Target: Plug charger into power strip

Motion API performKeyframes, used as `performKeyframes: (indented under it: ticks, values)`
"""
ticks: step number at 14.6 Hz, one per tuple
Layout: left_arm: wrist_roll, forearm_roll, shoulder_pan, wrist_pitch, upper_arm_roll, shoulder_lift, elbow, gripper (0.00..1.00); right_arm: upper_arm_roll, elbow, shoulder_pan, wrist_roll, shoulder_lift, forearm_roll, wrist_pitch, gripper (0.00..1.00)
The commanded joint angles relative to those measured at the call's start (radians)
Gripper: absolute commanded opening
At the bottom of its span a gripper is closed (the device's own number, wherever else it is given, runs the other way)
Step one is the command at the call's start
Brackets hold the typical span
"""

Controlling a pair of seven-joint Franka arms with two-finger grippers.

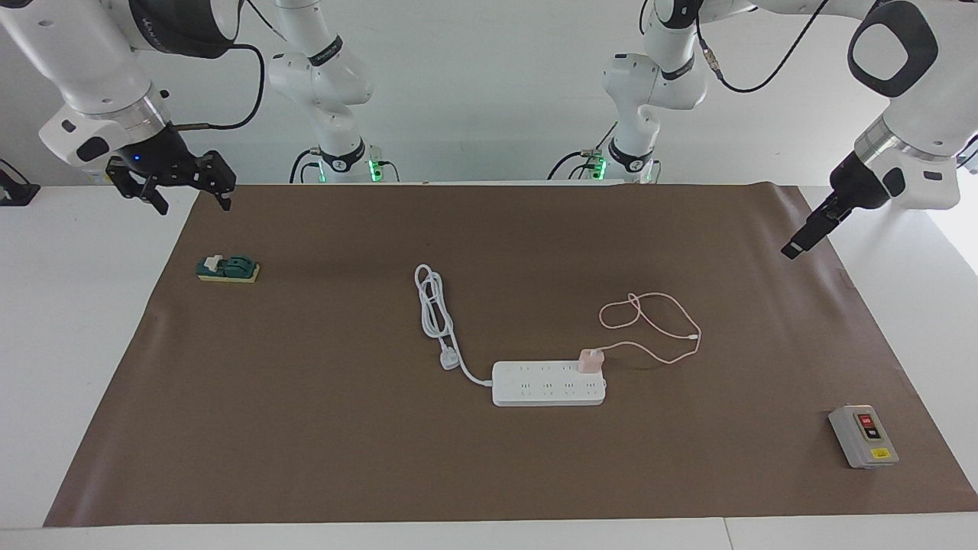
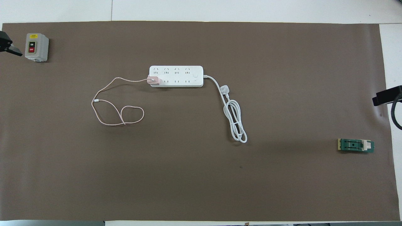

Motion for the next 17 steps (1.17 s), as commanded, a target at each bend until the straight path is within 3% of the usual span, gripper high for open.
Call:
performKeyframes:
  ticks: [1, 4, 10, 17]
  values:
    - [0.181, 0.075, 0.021, 0.044, -0.061, -0.119, -0.139, 1.00, 0.013, 0.001, -0.021, -0.008, 0.000, 0.002, -0.001, 1.00]
    - [0.269, 0.063, 0.068, 0.021, -0.107, -0.195, -0.227, 1.00, 0.008, 0.001, -0.021, -0.011, -0.001, 0.002, -0.001, 1.00]
    - [0.278, 0.074, 0.191, -0.054, -0.291, -0.183, -0.233, 1.00, 0.008, 0.001, -0.020, -0.008, -0.001, 0.002, -0.001, 1.00]
    - [0.396, 0.075, 0.162, -0.119, -0.293, -0.215, -0.251, 1.00, 0.008, -0.002, -0.017, -0.006, -0.003, 0.002, -0.001, 1.00]
